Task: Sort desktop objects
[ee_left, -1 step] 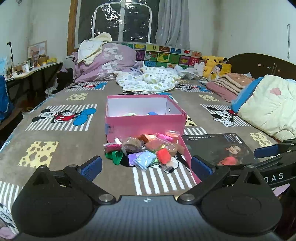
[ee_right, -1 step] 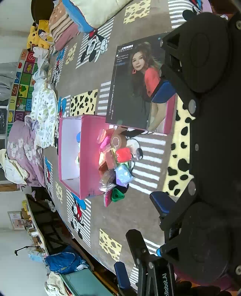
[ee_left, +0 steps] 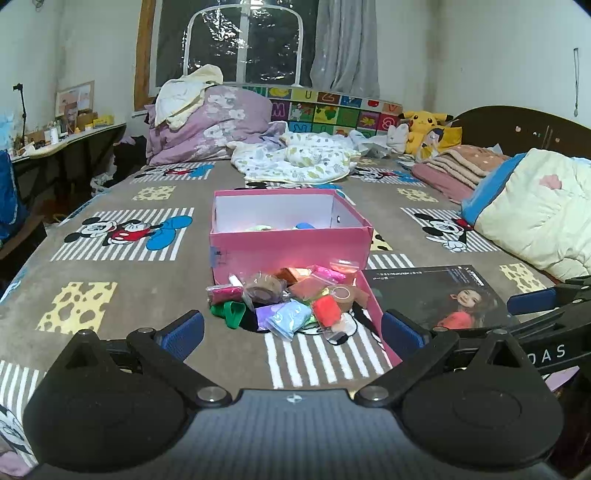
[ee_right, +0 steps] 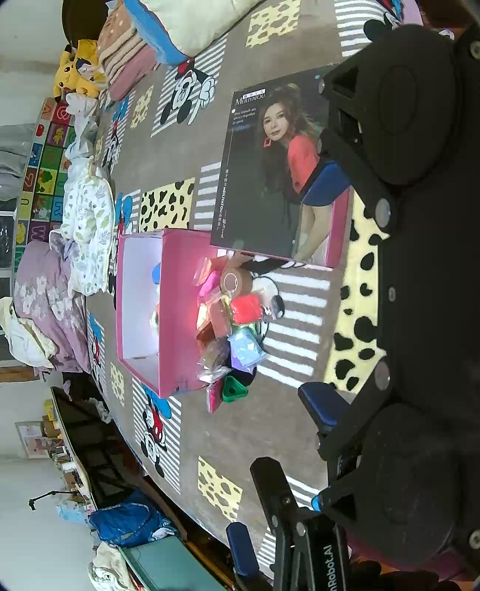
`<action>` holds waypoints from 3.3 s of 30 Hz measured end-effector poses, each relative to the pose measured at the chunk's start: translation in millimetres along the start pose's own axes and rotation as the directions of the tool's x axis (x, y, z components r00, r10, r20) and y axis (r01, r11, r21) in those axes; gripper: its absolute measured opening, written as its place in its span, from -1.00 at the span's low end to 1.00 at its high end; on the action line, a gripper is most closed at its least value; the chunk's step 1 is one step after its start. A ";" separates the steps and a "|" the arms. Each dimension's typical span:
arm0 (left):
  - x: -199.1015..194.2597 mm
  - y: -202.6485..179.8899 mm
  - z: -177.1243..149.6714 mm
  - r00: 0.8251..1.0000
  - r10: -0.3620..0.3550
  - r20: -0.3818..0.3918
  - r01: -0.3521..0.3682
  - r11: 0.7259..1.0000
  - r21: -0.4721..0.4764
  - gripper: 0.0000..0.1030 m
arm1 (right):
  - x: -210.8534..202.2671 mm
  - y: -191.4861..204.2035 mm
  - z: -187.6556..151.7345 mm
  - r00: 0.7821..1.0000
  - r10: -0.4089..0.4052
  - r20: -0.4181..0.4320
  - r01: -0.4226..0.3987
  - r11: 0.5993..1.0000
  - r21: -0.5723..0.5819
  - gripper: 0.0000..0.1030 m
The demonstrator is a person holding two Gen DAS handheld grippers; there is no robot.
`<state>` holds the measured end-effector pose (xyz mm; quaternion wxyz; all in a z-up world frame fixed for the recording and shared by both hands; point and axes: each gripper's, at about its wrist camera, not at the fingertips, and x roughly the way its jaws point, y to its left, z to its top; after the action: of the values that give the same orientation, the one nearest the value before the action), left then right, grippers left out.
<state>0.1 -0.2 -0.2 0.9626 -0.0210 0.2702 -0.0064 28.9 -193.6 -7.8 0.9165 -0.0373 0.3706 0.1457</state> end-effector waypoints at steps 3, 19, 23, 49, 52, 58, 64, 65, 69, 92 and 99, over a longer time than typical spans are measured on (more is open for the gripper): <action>0.5 -0.5 -0.2 1.000 -0.002 0.000 0.002 1.000 0.000 0.99 | 0.3 -0.1 0.0 1.000 -0.003 0.000 0.003 1.000 0.000 0.99; 4.4 -4.6 -3.9 1.000 -0.012 -0.008 0.012 1.000 0.001 0.99 | 0.3 0.5 -0.5 1.000 -0.011 -0.002 0.011 1.000 -0.002 0.99; 4.6 -4.8 -4.0 1.000 -0.012 -0.010 0.012 1.000 0.002 0.99 | -0.6 0.1 -0.5 1.000 -0.011 -0.003 0.011 1.000 0.001 0.99; 2.9 -5.7 -2.3 1.000 -0.009 -0.017 0.009 1.000 -0.004 0.99 | 2.8 -5.5 -2.9 1.000 -0.009 -0.011 0.009 1.000 -0.003 0.99; 3.1 -5.8 -2.5 1.000 -0.010 -0.019 0.010 1.000 -0.005 0.99 | 3.0 -5.6 -3.5 1.000 -0.010 -0.012 0.010 1.000 -0.006 0.99; 3.2 -4.8 -2.4 1.000 -0.013 -0.019 0.013 1.000 -0.004 0.99 | 4.4 -3.0 -5.3 1.000 -0.012 -0.010 0.012 1.000 -0.007 0.99; 2.3 -5.9 -3.2 1.000 -0.013 -0.018 0.013 1.000 -0.003 0.99 | 4.6 -1.2 -4.4 1.000 -0.018 -0.012 0.017 1.000 -0.010 0.99; 2.1 -6.1 -3.4 1.000 -0.013 -0.018 0.013 1.000 -0.003 0.99 | 4.8 -1.2 -4.5 1.000 -0.019 -0.012 0.019 1.000 -0.011 0.99; 1.7 -6.9 -4.5 1.000 -0.014 -0.019 0.014 1.000 0.000 0.99 | 5.2 -2.0 -5.0 1.000 -0.022 -0.014 0.021 1.000 -0.010 0.99; 9.9 26.9 -9.9 0.997 -0.079 -0.012 0.078 0.994 -0.079 0.99 | 20.4 0.6 10.5 0.997 0.074 -0.025 -0.075 0.996 -0.057 0.99; 41.3 44.4 -13.7 0.993 -0.117 -0.005 0.116 0.990 -0.075 0.99 | 37.8 -2.5 31.6 0.980 0.186 -0.064 -0.191 0.979 -0.075 0.99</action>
<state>28.3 42.7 -35.3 0.9578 -0.0725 0.2729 -0.0528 76.6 -181.4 -11.1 0.8854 -0.0433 0.3922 0.2457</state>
